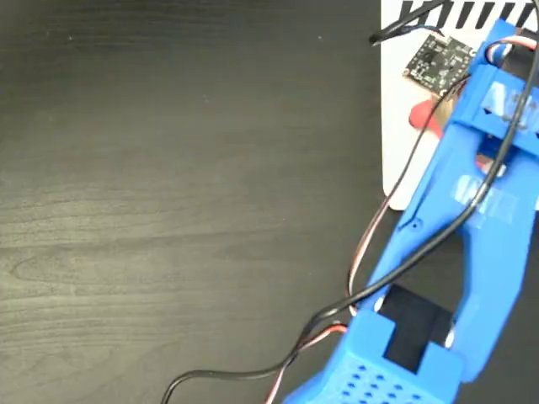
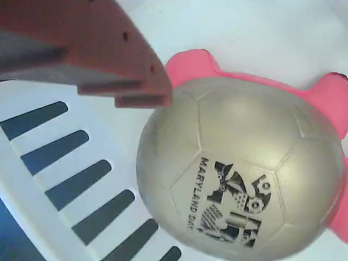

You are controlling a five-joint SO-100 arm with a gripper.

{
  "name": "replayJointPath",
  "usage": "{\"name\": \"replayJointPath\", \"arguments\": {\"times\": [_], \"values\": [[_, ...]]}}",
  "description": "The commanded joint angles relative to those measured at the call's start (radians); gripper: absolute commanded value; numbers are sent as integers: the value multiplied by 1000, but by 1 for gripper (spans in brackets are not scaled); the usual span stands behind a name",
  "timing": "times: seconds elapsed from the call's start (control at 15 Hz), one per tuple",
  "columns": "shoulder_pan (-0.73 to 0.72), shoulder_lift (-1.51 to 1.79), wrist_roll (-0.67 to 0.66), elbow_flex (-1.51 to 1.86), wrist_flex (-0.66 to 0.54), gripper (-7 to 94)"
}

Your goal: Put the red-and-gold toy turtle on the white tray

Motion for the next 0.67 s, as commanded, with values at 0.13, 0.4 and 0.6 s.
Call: {"name": "replayJointPath", "arguments": {"times": [0.13, 0.4, 0.6], "values": [[8, 117, 21, -245, 100, 36], [0, 224, 54, -258, 61, 0], [-28, 445, 123, -72, -106, 0]]}}
